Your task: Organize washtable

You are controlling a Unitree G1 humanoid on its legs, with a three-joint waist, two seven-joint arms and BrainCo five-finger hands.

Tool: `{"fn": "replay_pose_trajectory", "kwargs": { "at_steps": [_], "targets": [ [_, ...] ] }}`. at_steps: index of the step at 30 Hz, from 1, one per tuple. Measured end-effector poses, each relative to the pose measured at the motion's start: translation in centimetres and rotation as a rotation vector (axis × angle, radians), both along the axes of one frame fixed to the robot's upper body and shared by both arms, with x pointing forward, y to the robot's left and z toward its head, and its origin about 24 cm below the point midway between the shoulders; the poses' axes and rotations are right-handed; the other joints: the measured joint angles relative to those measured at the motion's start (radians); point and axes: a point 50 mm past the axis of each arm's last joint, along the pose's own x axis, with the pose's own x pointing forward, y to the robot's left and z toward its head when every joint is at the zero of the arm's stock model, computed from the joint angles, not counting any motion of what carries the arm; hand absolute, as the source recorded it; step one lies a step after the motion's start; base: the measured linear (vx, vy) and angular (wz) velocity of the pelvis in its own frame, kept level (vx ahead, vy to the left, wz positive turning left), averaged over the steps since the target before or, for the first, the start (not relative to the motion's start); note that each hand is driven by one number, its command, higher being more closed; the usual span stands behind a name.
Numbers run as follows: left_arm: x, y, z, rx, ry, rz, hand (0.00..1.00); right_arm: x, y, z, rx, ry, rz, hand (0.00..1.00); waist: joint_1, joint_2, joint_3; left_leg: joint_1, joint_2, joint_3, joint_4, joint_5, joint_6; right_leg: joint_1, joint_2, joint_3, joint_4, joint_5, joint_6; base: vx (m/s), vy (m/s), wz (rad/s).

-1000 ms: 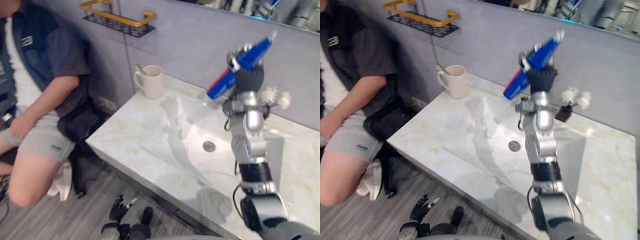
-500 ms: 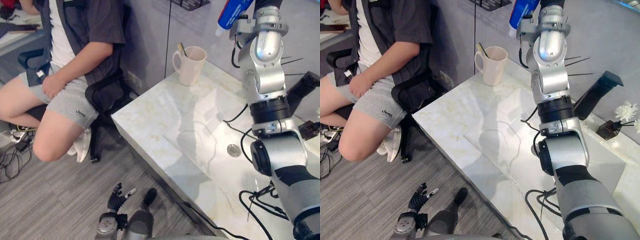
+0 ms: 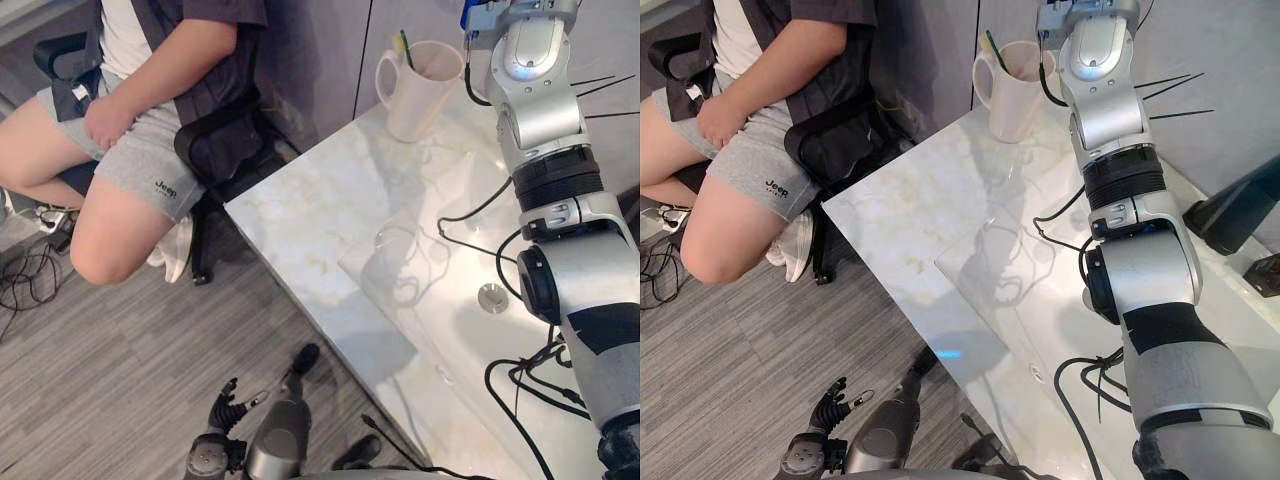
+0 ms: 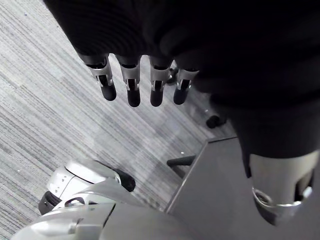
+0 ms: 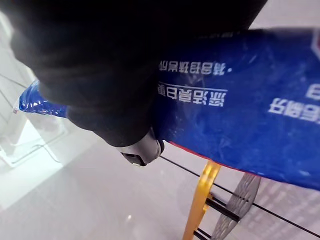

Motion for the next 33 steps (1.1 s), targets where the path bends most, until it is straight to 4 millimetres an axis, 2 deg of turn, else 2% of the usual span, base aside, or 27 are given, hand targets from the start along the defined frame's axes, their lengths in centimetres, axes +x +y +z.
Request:
{"fn": "replay_pose_trajectory", "kwargs": {
  "at_steps": [6,7,15,25,30,33],
  "targets": [
    [0.4,0.0,0.2,0.012,-0.018,0.009,0.0,0.5,-0.4,-0.6,0.021,0.036,-0.004,1.0,0.019,0.001,0.03,-0.016,-0.002,0.0,0.0,0.0,0.0,-0.015,-0.001,-0.001,-0.002,0.0,0.0,0.0,0.003,0.01],
    [0.4,0.0,0.2,0.012,-0.019,0.009,0.0,0.7,-0.5,-0.8,0.029,0.049,-0.004,0.0,0.022,0.002,0.032,-0.016,-0.003,-0.001,0.0,0.0,0.0,-0.015,-0.001,-0.001,-0.002,0.0,0.0,0.0,0.0,0.0],
    [0.7,-0.1,0.4,0.013,-0.031,0.01,0.0,0.8,-0.5,-0.9,0.071,0.06,0.025,0.0,0.022,0.013,0.074,-0.015,-0.001,-0.001,0.0,0.003,-0.005,-0.016,-0.001,0.001,0.002,0.0,-0.001,-0.01,0.013,0.0],
    [0.7,-0.1,0.3,0.023,-0.029,0.017,0.0,1.1,0.2,-1.8,0.11,0.081,0.053,0.0,0.02,0.014,0.078,0.0,0.003,0.007,0.001,0.003,-0.005,-0.01,-0.004,0.016,0.007,-0.001,-0.001,-0.02,0.031,-0.04],
    [0.6,-0.1,0.3,0.023,-0.025,0.018,0.0,0.3,0.0,-2.4,0.136,0.036,0.084,0.0,0.019,0.013,0.078,0.04,0.009,0.035,0.0,0.003,-0.005,0.015,-0.008,0.044,0.011,0.0,-0.001,-0.04,0.04,-0.14],
    [0.5,0.0,0.2,0.023,-0.02,0.021,0.0,-0.5,0.0,-1.6,0.142,-0.018,0.105,0.0,0.01,0.013,0.077,0.06,0.018,0.046,0.0,0.002,-0.005,0.023,-0.007,0.063,0.018,-0.001,-0.002,-0.06,0.03,-0.18]
  ]
}}
